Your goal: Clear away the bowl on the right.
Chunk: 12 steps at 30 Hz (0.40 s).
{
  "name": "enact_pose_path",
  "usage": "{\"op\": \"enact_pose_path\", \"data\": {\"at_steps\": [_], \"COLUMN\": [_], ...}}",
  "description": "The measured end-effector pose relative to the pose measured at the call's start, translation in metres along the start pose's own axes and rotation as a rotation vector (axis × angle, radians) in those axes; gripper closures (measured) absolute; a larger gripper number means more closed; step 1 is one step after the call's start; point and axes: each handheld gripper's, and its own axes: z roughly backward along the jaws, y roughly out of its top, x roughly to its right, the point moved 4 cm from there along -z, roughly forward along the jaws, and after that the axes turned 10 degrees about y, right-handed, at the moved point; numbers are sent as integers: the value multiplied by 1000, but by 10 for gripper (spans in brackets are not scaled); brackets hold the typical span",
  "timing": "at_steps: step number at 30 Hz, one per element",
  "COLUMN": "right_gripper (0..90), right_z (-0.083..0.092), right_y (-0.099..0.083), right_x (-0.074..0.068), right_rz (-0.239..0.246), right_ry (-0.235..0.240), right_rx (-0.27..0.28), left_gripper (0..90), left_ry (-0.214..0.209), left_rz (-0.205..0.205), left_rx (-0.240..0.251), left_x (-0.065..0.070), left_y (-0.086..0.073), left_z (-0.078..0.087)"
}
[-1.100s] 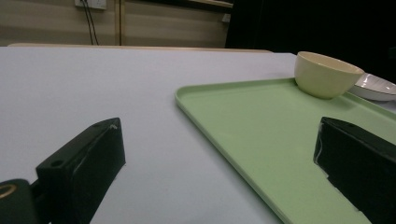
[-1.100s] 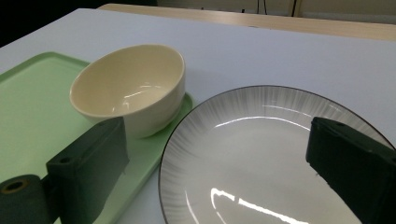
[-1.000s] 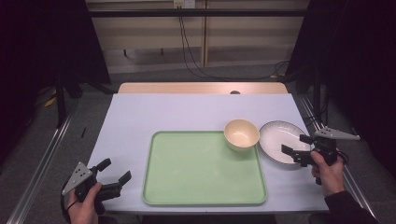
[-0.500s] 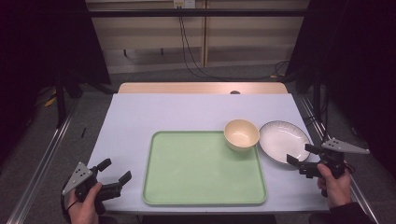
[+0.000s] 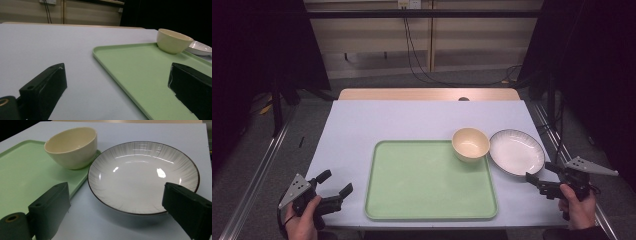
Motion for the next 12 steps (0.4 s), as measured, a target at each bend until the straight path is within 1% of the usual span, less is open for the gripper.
{"op": "enact_pose_path", "data": {"at_steps": [2,3,5,6,7,9,12], "right_gripper": [77,77,81,81,81,81,80], "right_z": [0,-1,-4,-5,-6,-7,-12], "right_y": [-2,-3,-4,-5,-5,-6,-4], "right_x": [1,1,1,1,1,1,-3], "right_rz": [-4,-10,7,3,5,2,24], "right_ry": [-7,-11,-7,-9,1,1,18], "right_rx": [-6,-22,-45,-54,-55,-60,-66], "left_gripper": [20,20,20,20,20,20,20], "left_ry": [7,6,5,4,4,3,3], "left_rz": [4,2,-3,2,1,-1,-4], "left_rx": [2,1,-1,1,1,1,-2], "left_x": [0,0,-1,0,0,0,-1], "left_y": [0,0,0,0,0,0,0], "left_z": [0,0,0,0,0,0,0]}}
